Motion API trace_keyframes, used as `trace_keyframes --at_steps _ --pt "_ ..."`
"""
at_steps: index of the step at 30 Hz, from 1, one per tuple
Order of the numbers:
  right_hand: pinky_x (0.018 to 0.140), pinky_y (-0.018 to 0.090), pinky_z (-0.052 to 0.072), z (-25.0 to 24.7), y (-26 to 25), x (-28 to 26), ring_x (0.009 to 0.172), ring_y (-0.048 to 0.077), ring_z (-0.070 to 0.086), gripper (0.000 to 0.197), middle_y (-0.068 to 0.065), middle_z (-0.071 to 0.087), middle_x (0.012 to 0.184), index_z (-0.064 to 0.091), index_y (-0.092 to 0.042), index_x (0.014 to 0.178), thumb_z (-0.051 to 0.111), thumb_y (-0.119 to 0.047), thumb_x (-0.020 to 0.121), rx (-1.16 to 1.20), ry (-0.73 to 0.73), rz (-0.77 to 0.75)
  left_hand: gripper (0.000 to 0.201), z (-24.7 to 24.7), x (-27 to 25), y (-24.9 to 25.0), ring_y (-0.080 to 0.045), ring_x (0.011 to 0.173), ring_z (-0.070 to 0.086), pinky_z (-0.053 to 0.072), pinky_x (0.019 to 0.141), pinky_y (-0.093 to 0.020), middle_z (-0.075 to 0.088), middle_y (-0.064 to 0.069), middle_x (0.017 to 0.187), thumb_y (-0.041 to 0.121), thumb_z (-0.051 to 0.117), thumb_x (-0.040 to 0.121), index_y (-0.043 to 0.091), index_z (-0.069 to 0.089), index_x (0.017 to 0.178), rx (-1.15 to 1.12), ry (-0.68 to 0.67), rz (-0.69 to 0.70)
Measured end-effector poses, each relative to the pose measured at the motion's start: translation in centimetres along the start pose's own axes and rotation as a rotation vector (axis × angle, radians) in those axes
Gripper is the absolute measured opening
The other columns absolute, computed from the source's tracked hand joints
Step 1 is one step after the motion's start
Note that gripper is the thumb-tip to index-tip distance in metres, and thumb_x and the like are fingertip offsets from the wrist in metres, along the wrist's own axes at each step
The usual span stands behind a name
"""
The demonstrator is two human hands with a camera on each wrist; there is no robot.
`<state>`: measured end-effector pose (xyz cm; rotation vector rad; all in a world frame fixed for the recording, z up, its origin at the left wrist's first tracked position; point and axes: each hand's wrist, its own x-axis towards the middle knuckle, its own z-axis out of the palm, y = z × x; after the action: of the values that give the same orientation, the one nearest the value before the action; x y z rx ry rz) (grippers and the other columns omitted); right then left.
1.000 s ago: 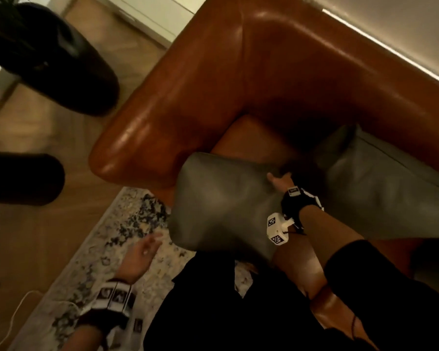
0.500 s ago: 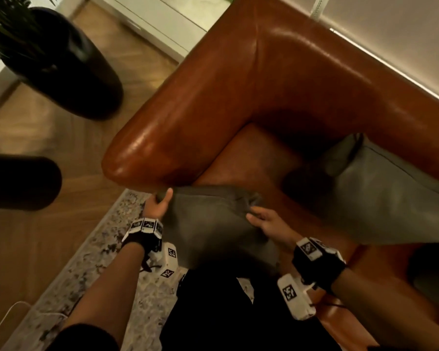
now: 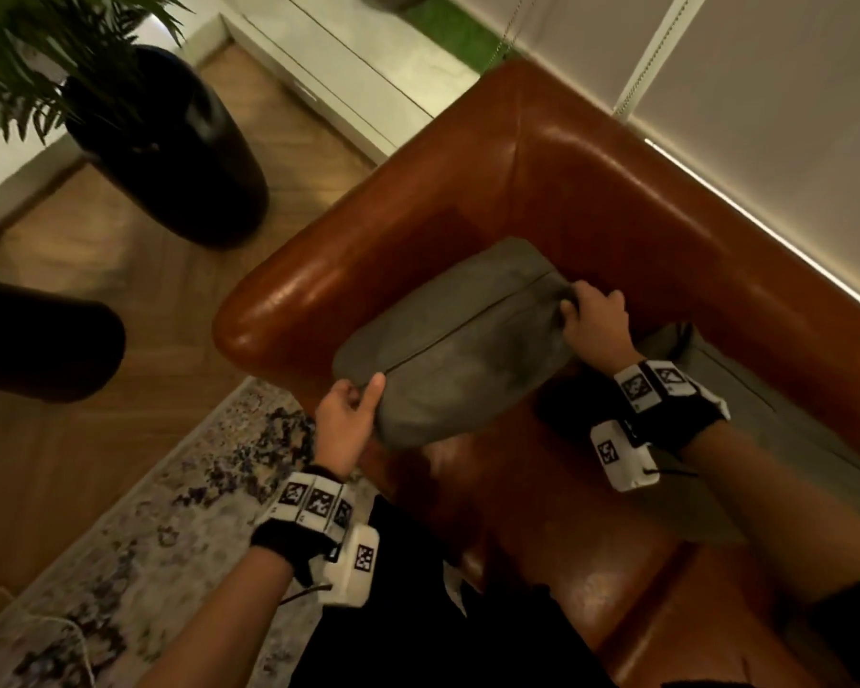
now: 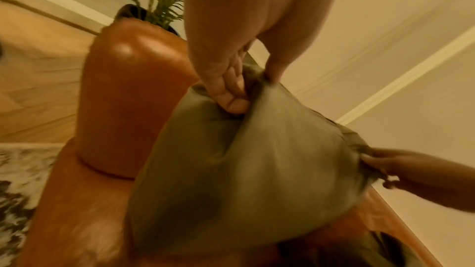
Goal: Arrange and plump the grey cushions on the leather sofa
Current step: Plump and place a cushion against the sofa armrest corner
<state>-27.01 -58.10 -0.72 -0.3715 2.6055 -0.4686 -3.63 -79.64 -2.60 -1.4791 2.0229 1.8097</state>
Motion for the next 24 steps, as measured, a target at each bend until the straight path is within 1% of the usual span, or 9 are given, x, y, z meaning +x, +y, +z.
trace_keyframes --at_steps 3,7,9,13,16,18,20,22,24 --pt "0.104 0.052 0.028 0.8 -0.9 3.0 0.132 0.039 0.027 0.043 0.015 0.039 0.142 0.033 -0.009 0.139 0.037 -0.023 0.099 -0.083 -0.107 0.104 0.043 4.2 1.1 -0.8 -0.030 0.077 0.062 0.046 0.070 -0.027 0.064 -0.015 0.075 0.045 0.058 0.085 0.011 0.048 0.062 0.099 -0.005 -0.103" --pt "0.103 0.052 0.032 2.5 -1.3 5.0 0.129 0.038 0.037 0.040 0.018 0.044 0.138 0.038 -0.007 0.136 0.040 -0.020 0.098 -0.015 -0.141 0.127 0.048 6.0 2.2 -2.4 -0.036 0.095 0.065 0.055 0.085 -0.046 0.068 -0.023 0.102 0.045 0.059 0.085 -0.001 0.061 0.095 0.043 -0.041 -0.258" --pt "0.097 0.049 0.036 1.8 -1.7 5.6 0.113 0.040 0.050 0.027 0.021 0.056 0.121 0.047 -0.003 0.121 0.039 -0.016 0.098 0.056 -0.046 0.049 0.046 5.3 1.9 -1.8 -0.034 0.089 0.065 0.053 0.083 -0.045 0.069 -0.020 0.087 0.047 0.058 0.085 0.001 0.062 0.082 0.052 0.022 -0.174" --pt "0.087 0.042 0.042 0.9 -2.7 6.5 0.099 0.035 0.057 0.018 0.017 0.062 0.104 0.054 -0.004 0.107 0.044 -0.015 0.097 0.171 0.038 -0.113 0.045 3.2 1.0 -0.4 -0.033 0.070 0.050 0.039 0.072 -0.040 0.044 -0.011 0.059 0.041 0.058 0.087 0.014 0.037 0.058 -0.004 0.146 -0.064" --pt "0.086 0.041 0.044 2.3 -2.2 7.0 0.106 0.036 0.056 0.026 0.019 0.060 0.116 0.054 -0.005 0.116 0.045 -0.019 0.097 0.112 -0.099 -0.031 0.038 3.7 2.0 -1.4 -0.040 0.096 0.057 0.041 0.084 -0.043 0.059 -0.032 0.096 0.035 0.048 0.094 -0.001 0.055 0.085 0.084 0.097 -0.160" --pt "0.095 0.042 0.043 3.5 -1.7 6.8 0.116 0.037 0.053 0.037 0.018 0.056 0.129 0.050 -0.007 0.129 0.043 -0.026 0.098 0.069 -0.200 0.033 0.041 4.1 2.3 -2.5 -0.036 0.119 0.051 0.039 0.100 -0.042 0.056 -0.023 0.123 0.029 0.041 0.098 -0.006 0.048 0.119 -0.047 0.039 -0.254" --pt "0.102 0.044 0.040 3.9 -1.8 6.6 0.120 0.035 0.052 0.046 0.015 0.055 0.132 0.048 -0.009 0.134 0.041 -0.038 0.098 0.121 -0.202 0.023 0.038 4.0 2.0 -3.7 -0.026 0.122 0.048 0.036 0.108 -0.042 0.051 -0.010 0.128 0.025 0.032 0.101 0.005 0.040 0.133 -0.471 0.032 -0.282" --pt "0.099 0.042 0.041 3.5 -2.2 6.9 0.109 0.029 0.056 0.049 0.014 0.060 0.120 0.055 -0.008 0.126 0.036 -0.044 0.099 0.257 -0.179 0.036 0.030 3.6 1.9 -5.1 -0.022 0.105 0.053 0.041 0.097 -0.040 0.054 -0.008 0.114 0.021 0.025 0.102 0.009 0.048 0.118 -0.747 0.072 -0.333" --pt "0.090 0.037 0.042 2.9 -2.2 7.8 0.101 0.028 0.057 0.044 0.013 0.062 0.110 0.061 -0.005 0.117 0.036 -0.037 0.100 0.303 -0.143 0.072 0.027 3.3 2.2 -6.1 -0.022 0.090 0.054 0.045 0.083 -0.038 0.057 -0.014 0.102 0.010 0.030 0.100 0.011 0.054 0.088 -0.622 0.091 -0.394"
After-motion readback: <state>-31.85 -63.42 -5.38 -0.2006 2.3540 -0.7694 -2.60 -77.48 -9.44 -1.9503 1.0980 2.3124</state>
